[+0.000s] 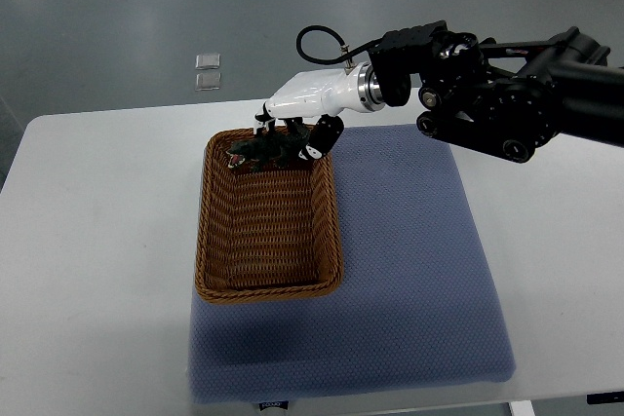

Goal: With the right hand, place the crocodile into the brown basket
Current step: 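Carry the crocodile over the wicker basket and lower it inside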

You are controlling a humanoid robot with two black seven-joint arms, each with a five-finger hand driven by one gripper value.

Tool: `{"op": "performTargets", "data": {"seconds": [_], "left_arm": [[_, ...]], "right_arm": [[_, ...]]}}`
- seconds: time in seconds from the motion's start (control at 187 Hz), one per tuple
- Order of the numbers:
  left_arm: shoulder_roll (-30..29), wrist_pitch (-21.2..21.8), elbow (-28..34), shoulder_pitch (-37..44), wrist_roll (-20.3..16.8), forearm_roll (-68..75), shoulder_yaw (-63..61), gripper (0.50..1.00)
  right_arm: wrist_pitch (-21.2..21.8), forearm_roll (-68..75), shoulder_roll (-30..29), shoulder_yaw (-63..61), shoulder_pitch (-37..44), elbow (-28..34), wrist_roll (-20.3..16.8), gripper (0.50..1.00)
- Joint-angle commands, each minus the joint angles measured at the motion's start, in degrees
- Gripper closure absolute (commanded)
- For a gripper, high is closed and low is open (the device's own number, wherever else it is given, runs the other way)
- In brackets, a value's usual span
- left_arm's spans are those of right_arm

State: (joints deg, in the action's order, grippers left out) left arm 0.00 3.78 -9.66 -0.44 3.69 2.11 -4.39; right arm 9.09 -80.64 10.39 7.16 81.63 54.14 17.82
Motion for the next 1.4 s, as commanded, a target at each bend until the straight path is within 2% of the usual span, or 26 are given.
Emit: {"op": "performTargets", "data": {"seconds": [0.0, 0.241, 0.465, 0.545, 0.599, 0.839, 0.871, 0.909, 0.946, 1.037, 1.267, 1.336, 1.395], "left_arm": [[0.0, 0.0, 0.0, 0.0, 0.0, 0.0, 0.0, 0.5], [0.0, 0.0, 0.0, 0.0, 0.0, 0.0, 0.0, 0.5], [0.0, 0.0, 0.0, 0.0, 0.0, 0.0, 0.0, 0.5], [0.0, 0.0, 0.0, 0.0, 0.0, 0.0, 0.0, 0.5], [0.0, 0.0, 0.0, 0.0, 0.0, 0.0, 0.0, 0.5], [0.0, 0.0, 0.0, 0.0, 0.0, 0.0, 0.0, 0.5], [0.0, 0.0, 0.0, 0.0, 0.0, 0.0, 0.0, 0.5], [0.0, 0.0, 0.0, 0.0, 0.0, 0.0, 0.0, 0.5], [0.0, 0.0, 0.0, 0.0, 0.0, 0.0, 0.0, 0.5], [0.0, 0.0, 0.0, 0.0, 0.0, 0.0, 0.0, 0.5], [0.0, 0.0, 0.0, 0.0, 0.0, 0.0, 0.0, 0.5], [0.0, 0.0, 0.0, 0.0, 0.0, 0.0, 0.0, 0.5], [0.0, 0.0, 0.0, 0.0, 0.0, 0.0, 0.0, 0.5]], "right_arm": [[-0.21, -0.48, -1.69, 0.05, -2.0, 0.0, -0.25, 1.0], [-1.26, -1.19, -5.82, 0.31, -6.13, -0.7, -0.6, 1.0], [-2.58, -1.19, -6.61, 0.49, -7.36, -2.28, -0.77, 1.0], [-3.72, -1.19, -6.61, 0.49, -7.63, -2.9, -0.77, 0.922], [-3.9, -1.19, -6.61, 0.49, -7.89, -3.25, -0.77, 0.897], [-3.99, -1.1, -6.17, 0.49, -8.24, -3.69, -0.77, 0.85], [-4.08, -1.1, -6.09, 0.49, -8.24, -3.69, -0.77, 0.814], [-4.17, -1.1, -5.91, 0.4, -8.24, -3.78, -0.77, 0.742], [-4.43, -1.1, -5.91, 0.4, -8.24, -3.78, -0.77, 0.716], [-4.78, -1.01, -5.65, 0.31, -8.24, -3.78, -0.77, 0.679], [-4.78, -0.57, -5.21, -0.13, -8.07, -3.69, -0.69, 0.671], [-4.87, -0.31, -4.68, -0.3, -7.98, -3.6, -0.69, 0.603], [-4.96, -0.13, -4.15, -0.83, -7.72, -3.69, -0.6, 0.587]]}}
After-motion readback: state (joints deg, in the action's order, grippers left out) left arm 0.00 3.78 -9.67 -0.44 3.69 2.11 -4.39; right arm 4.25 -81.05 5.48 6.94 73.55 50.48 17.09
